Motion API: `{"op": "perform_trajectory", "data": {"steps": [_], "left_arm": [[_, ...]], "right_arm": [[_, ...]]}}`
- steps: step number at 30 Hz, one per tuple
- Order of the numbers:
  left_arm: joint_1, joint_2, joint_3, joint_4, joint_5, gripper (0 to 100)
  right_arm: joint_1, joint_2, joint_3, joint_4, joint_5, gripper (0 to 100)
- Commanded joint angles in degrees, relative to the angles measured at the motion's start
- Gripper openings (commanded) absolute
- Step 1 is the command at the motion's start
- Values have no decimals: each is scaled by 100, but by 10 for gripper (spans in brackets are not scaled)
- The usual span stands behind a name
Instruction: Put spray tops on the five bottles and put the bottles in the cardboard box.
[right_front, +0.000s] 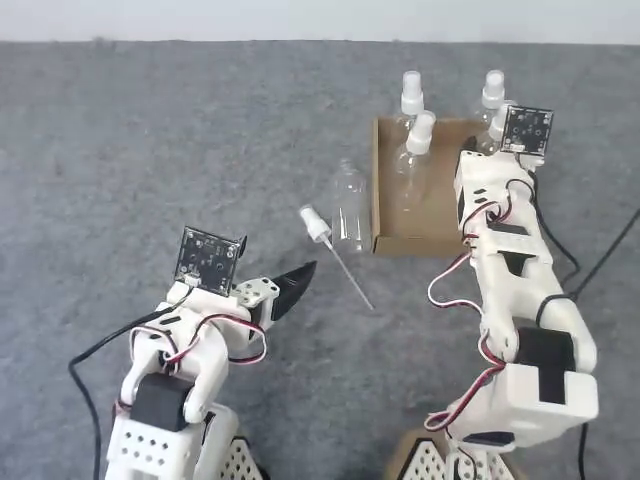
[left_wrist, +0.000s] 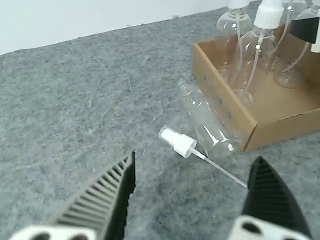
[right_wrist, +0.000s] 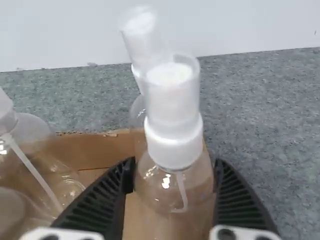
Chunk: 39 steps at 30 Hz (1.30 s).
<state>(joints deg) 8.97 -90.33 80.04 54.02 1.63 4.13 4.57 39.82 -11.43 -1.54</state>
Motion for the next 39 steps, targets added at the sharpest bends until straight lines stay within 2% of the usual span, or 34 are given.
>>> {"op": "perform_trajectory", "data": {"steps": [1,6,9,18,34,39], "left_arm": [[-44,-97,-48,-229,-9,337],[-44,-97,-48,-229,-9,337],[-44,-97,-48,-229,-9,337],[-35,-97,-4,-246,-18,337],[-62,-105,-13,-246,-18,337],[-167,-105,-40,-246,-18,337]], "right_arm": [[-40,-171,-35,57,0,247],[-57,-171,-35,66,299,319],[-127,-171,-35,66,527,325],[-119,-365,-70,110,536,325],[-198,-3556,-457,3653,527,322],[-734,-4541,-431,4725,519,322]]}}
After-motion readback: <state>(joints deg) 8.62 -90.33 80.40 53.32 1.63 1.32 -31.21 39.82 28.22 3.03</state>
